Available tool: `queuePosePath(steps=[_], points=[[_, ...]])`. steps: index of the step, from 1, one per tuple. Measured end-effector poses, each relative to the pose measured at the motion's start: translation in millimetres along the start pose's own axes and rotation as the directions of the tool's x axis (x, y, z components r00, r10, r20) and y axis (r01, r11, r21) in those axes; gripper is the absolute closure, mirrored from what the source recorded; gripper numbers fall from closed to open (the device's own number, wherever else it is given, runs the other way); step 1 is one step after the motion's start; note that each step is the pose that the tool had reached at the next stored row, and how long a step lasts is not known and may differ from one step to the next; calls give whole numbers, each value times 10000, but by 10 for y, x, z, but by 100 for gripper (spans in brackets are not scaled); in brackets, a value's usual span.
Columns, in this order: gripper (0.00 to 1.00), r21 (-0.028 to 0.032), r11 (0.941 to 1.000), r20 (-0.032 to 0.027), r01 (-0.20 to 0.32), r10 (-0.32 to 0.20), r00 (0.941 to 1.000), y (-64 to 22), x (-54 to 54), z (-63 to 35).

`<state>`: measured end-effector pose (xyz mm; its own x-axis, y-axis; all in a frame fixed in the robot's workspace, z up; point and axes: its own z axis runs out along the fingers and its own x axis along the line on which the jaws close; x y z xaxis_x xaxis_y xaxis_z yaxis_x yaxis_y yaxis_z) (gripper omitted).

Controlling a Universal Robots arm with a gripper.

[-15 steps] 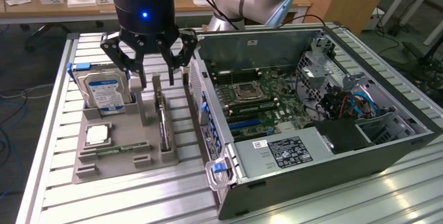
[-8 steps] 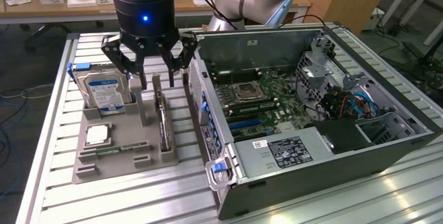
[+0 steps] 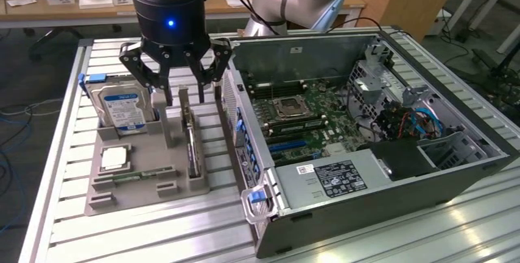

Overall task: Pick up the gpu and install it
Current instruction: 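Pick up the gpu and move the gpu toward the slot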

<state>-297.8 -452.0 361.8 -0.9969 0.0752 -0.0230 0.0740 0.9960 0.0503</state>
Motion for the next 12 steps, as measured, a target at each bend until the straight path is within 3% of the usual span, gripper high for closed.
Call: queuePosePath(steps=[12], points=[[47,-1,10000,1,0,0,10000,-3,1,61]])
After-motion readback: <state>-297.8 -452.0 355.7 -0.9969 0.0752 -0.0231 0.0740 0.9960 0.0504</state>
